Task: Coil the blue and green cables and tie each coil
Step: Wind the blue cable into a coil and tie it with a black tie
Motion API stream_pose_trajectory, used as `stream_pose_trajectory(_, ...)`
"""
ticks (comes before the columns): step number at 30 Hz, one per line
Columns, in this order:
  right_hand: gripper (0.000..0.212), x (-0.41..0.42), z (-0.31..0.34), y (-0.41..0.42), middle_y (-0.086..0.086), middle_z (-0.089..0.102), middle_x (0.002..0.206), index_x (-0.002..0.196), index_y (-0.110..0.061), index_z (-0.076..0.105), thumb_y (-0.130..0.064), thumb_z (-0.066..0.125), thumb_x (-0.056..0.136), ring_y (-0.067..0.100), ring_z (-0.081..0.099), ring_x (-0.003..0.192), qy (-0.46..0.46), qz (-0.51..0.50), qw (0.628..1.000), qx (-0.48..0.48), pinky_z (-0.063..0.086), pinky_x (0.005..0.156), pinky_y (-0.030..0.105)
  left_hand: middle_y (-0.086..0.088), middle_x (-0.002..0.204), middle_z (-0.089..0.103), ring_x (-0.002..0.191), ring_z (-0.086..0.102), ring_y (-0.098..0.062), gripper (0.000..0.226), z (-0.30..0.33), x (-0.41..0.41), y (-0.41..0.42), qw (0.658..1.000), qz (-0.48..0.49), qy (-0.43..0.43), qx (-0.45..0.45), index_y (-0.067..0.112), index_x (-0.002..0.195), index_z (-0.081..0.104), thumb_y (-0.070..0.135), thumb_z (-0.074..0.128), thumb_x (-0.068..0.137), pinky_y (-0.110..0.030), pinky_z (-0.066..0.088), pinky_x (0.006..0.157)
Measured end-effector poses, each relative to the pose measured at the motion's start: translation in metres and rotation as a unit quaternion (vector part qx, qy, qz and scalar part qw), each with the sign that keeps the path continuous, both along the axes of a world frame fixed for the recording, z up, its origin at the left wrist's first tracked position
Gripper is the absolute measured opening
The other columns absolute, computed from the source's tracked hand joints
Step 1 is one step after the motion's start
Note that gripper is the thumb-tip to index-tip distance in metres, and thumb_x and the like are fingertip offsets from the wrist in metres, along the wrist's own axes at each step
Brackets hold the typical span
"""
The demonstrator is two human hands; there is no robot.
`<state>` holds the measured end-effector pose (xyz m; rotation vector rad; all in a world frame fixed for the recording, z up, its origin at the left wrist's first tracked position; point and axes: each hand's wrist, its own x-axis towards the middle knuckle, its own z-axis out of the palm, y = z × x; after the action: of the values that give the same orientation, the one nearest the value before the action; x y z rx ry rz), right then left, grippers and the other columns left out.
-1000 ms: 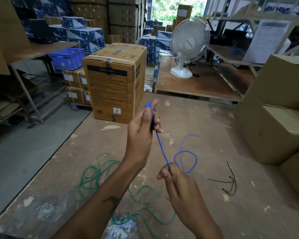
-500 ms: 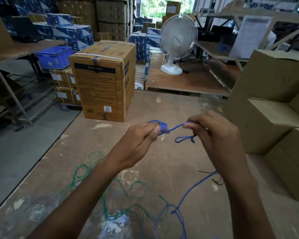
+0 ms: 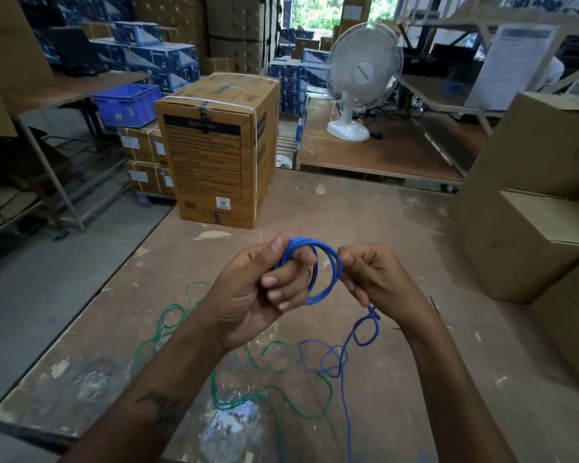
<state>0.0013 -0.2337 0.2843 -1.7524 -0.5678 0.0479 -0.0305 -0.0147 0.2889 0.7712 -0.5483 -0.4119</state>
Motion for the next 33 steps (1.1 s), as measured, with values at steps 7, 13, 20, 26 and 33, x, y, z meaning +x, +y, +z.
stream_pose_trajectory(7, 0.053, -0.024, -0.028, 0.026, 0.011, 0.064, 0.065, 0.072, -0.019, 0.058, -0.06, 0.05, 0.103, 0.043, 0.071, 0.086, 0.078, 0.092, 0.982, 0.148, 0.056, 0.087, 0.039, 0.01, 0.061, 0.044, 0.055, 0.042, -0.006, 0.048, 0.02, 0.013, -0.007, 0.98, 0.092, 0.087, -0.152, 0.001, 0.123, 0.073, 0.037, 0.045, 0.106, -0.019, 0.04, 0.056)
stream_pose_trajectory(13, 0.043, -0.052, -0.056, 0.046, 0.011, 0.058, 0.097, 0.082, -0.002, 0.06, -0.038, 0.082, 0.089, 0.03, 0.065, 0.099, 0.167, 0.088, 0.898, 0.398, 0.058, 0.083, 0.058, 0.008, 0.067, 0.043, 0.059, 0.042, -0.006, 0.056, 0.036, 0.018, -0.008, 0.974, 0.178, 0.069, -0.126, -0.003, 0.139, 0.061, 0.039, 0.051, 0.103, -0.021, 0.041, 0.059)
stream_pose_trajectory(20, 0.078, -0.065, -0.045, 0.044, -0.002, 0.054, 0.072, 0.122, -0.004, 0.073, -0.017, 0.106, 0.053, 0.012, 0.053, 0.053, 0.397, 0.011, 0.753, 0.524, 0.049, 0.045, 0.026, 0.005, 0.07, 0.042, 0.063, 0.039, -0.007, 0.055, 0.036, 0.025, -0.001, 0.965, 0.249, 0.023, -0.077, -0.003, 0.137, 0.063, 0.039, 0.048, 0.105, -0.021, 0.041, 0.061)
stream_pose_trajectory(26, 0.036, -0.076, -0.042, 0.049, 0.009, 0.058, 0.096, 0.101, -0.019, 0.066, -0.021, 0.09, 0.074, 0.007, 0.042, 0.047, 0.48, 0.004, 0.756, 0.445, 0.024, 0.031, 0.014, 0.003, 0.071, 0.051, 0.066, 0.045, -0.011, 0.043, 0.01, 0.043, 0.002, 0.908, 0.406, -0.054, 0.091, 0.002, 0.134, 0.066, 0.03, 0.043, 0.111, -0.024, 0.043, 0.066)
stream_pose_trajectory(33, 0.037, -0.069, -0.03, 0.048, 0.01, 0.079, 0.112, 0.123, 0.0, 0.071, -0.029, 0.058, 0.105, 0.009, 0.053, 0.047, 0.329, -0.141, 0.892, 0.277, 0.027, 0.034, 0.015, -0.002, 0.093, 0.075, 0.071, 0.057, -0.013, 0.029, -0.027, 0.051, 0.004, 0.796, 0.455, -0.207, 0.342, 0.03, 0.122, 0.073, 0.037, 0.046, 0.112, -0.041, 0.053, 0.073)
